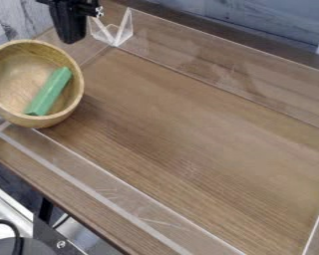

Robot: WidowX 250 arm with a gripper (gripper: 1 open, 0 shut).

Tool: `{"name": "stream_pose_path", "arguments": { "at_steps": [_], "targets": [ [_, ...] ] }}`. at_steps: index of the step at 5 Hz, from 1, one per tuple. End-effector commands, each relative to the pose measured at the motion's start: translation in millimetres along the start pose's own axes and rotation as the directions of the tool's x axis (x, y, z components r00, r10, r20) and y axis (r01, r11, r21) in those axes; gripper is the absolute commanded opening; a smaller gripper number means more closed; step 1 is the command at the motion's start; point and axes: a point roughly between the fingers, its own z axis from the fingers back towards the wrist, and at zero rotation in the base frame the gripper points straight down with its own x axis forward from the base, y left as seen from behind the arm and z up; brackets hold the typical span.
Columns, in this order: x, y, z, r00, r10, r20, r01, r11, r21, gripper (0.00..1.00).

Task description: Remove the green block from inside the brown bowl and put it on the table

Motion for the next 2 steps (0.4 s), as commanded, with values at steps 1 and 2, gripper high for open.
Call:
{"name": "stream_pose_path", "arguments": {
  "at_steps": [1, 2],
  "targets": [
    [-1.0, 7.3, 8.6, 1.000, 0.010, 0.014, -0.010, 0.999, 0.037, 0.00],
    [-6.2, 10.1, 0.0, 1.000, 0.022, -0.022, -0.021, 0.999, 0.034, 0.00]
  ]
}}
